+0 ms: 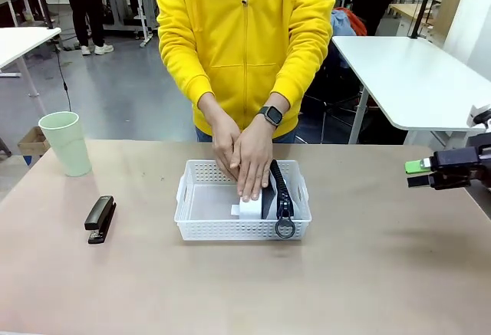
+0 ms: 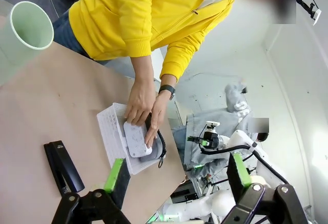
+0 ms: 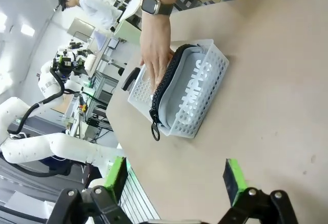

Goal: Efficiently arrange items inside the basket to fit them all.
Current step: Pick up the Digital clock and place it inside the Organizing basket, then pick up the Stapler and place it inside the Organizing basket.

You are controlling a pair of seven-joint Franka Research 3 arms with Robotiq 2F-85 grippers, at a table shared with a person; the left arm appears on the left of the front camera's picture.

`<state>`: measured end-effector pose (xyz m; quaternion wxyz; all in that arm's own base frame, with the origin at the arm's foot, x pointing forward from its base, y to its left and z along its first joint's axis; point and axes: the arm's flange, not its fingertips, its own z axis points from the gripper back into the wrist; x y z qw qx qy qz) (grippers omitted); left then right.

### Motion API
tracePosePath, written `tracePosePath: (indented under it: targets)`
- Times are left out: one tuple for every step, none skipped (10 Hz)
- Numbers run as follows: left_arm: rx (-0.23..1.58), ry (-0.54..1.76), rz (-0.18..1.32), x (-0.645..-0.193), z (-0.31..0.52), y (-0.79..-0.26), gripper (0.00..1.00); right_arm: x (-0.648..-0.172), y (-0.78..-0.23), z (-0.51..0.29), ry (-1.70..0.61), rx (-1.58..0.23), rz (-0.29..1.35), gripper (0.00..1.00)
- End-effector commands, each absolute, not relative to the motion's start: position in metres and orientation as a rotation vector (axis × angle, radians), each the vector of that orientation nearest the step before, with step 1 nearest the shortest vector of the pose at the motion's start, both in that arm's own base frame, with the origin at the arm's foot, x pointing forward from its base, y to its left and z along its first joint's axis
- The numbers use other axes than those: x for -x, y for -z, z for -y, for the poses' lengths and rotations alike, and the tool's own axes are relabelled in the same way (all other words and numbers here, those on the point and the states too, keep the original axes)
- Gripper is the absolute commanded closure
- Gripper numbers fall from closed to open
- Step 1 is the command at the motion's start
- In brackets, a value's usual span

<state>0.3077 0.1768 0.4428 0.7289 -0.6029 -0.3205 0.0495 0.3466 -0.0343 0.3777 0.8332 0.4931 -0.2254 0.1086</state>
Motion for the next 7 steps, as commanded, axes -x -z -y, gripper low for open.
tracePosePath:
  targets:
    - [1.335,-0.095,0.712,-0.3053,-0.1763,-0.4448,0.0,-0.3447,-0.3858,0.0349,-0.211,-1.025,0.471,0.0]
    - [1.335,-0.095,0.712,-0.3053,-0.1763,-0.4448,0.0,-0.3447,-0.3858,0.0349,-0.211,-1.025,0.471,0.0]
    - [1.335,-0.095,0.712,-0.3053,-0.1763,-0.4448,0.0,-0.3447,-0.3858,0.0349,-0.211,-1.025,0.471,0.0]
    - [1.335,-0.095,0.712,-0.3053,-0.1763,-0.4448,0.0,-0.3447,-0.3858,0.0349,-0.211,-1.025,0.471,0.0]
    - [1.335,-0.095,0.712,-0.3053,-0.1763,-0.4448,0.0,-0.3447,-0.3858,0.0349,-0.211,-1.025,0.471,0.0]
    - [1.335,-0.095,0.712,-0.3053,-0.1763,-0.4448,0.0,-0.3447,-0.3858,0.0349,-0.211,-1.025,0.471,0.0]
    - [1.335,-0.095,0.712,-0.3053,-0.1763,-0.4448,0.0,-0.3447,-0.3858,0.0349,-0.211,-1.025,0.471,0.0]
